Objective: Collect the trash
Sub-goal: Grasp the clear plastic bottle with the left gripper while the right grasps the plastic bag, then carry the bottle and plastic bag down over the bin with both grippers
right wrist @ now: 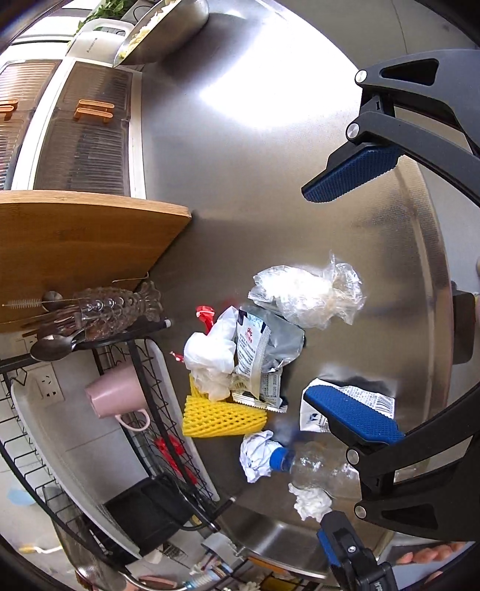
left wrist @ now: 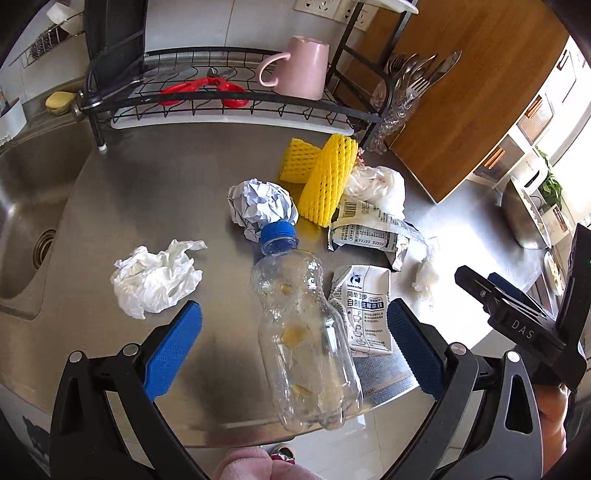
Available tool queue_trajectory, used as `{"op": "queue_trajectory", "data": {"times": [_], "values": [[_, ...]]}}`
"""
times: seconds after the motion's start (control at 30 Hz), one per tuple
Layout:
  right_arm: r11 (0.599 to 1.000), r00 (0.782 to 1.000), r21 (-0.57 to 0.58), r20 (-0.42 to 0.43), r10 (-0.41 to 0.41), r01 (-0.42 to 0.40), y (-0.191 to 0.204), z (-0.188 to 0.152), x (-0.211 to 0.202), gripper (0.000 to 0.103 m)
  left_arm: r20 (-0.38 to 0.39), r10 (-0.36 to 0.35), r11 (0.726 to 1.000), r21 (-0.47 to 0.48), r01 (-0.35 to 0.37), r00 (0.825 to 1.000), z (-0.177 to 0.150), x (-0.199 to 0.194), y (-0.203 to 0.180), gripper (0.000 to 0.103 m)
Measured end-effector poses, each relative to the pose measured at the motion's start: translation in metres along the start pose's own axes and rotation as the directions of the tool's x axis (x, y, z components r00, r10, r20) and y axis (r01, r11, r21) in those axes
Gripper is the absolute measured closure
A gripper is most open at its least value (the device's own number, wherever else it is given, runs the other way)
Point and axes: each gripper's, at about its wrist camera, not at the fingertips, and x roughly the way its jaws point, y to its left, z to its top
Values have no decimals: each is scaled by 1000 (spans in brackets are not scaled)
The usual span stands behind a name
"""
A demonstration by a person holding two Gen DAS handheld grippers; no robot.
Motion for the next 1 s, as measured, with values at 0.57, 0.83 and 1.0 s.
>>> {"op": "queue_trajectory", "data": {"times": [0.57,0.83,1.0], "values": [[998,994,57,-109,6,0,-13,-1,59,43,-142,116,992,59,-108,983,1,63,9,38],[1000,994,-9,-105,9,-10,4,0,61,80,-134,85,995,69,-76,987,-3,56,11,45],[999,998,-28,-63,29,-31,10,-1,46,85,-98,55,995,82,-47,994,-7,32,13,45]]}}
